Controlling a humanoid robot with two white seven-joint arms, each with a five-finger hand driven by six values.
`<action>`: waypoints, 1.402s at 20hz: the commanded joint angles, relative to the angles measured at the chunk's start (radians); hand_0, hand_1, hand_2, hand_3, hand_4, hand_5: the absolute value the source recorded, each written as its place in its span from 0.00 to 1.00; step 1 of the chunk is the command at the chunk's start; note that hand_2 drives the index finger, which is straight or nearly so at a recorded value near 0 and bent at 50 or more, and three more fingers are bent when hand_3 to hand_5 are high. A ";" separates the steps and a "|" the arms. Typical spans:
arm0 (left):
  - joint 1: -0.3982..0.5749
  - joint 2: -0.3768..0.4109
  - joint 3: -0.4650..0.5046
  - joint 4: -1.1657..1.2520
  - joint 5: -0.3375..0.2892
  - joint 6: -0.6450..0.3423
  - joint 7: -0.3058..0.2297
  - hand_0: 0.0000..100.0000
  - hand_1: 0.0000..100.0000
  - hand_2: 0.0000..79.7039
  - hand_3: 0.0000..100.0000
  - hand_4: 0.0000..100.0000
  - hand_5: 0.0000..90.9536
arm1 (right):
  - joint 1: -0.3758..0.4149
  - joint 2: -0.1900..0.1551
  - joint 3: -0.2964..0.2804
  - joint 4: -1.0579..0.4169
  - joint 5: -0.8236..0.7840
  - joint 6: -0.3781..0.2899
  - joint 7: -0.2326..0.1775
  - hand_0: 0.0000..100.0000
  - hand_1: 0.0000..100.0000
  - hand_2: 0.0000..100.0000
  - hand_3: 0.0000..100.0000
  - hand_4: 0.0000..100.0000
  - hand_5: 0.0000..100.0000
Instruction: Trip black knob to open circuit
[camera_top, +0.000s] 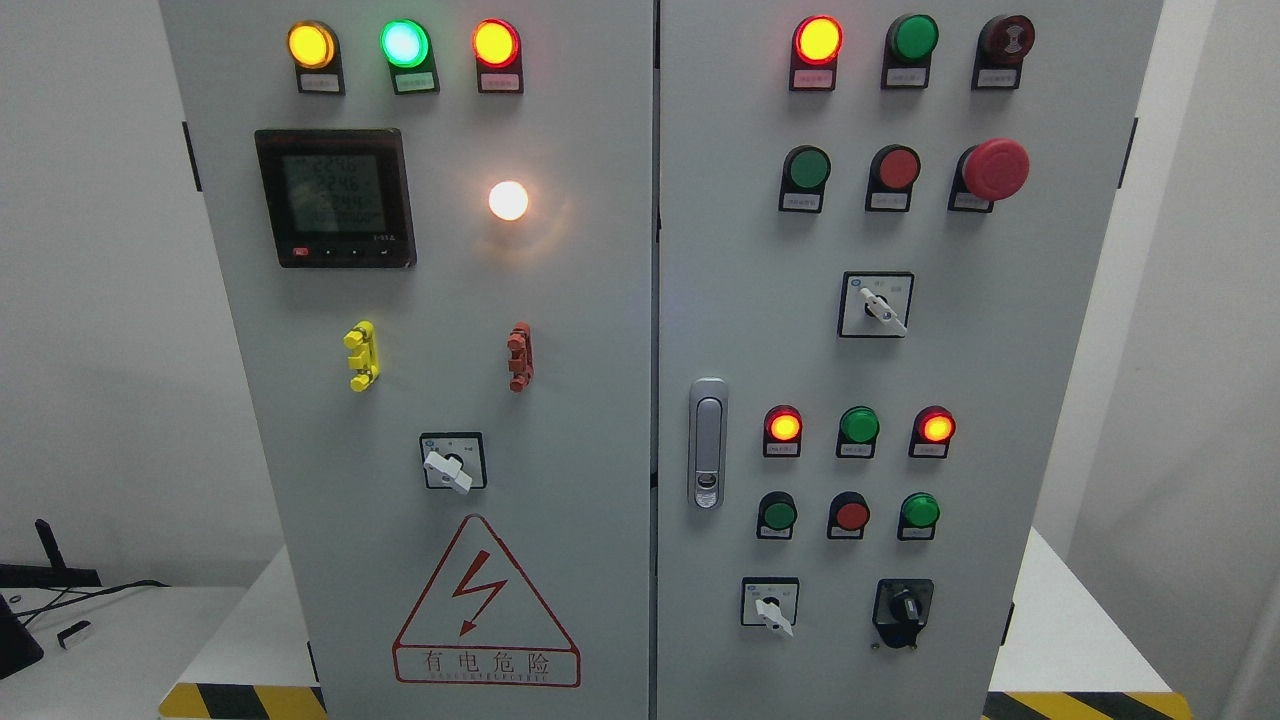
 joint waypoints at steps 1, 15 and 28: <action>0.000 0.001 0.000 0.001 -0.031 0.001 0.000 0.12 0.39 0.00 0.00 0.00 0.00 | -0.128 0.017 -0.004 -0.104 0.017 0.106 -0.005 0.19 0.61 0.43 0.78 0.81 0.95; 0.000 0.001 0.000 -0.001 -0.031 0.001 0.000 0.12 0.39 0.00 0.00 0.00 0.00 | -0.291 0.034 0.034 -0.009 0.078 0.421 -0.008 0.17 0.78 0.41 0.76 0.84 0.97; 0.000 0.001 0.000 0.001 -0.031 0.001 0.000 0.12 0.39 0.00 0.00 0.00 0.00 | -0.361 0.085 0.080 0.135 0.081 0.450 -0.010 0.26 0.73 0.45 0.78 0.86 0.98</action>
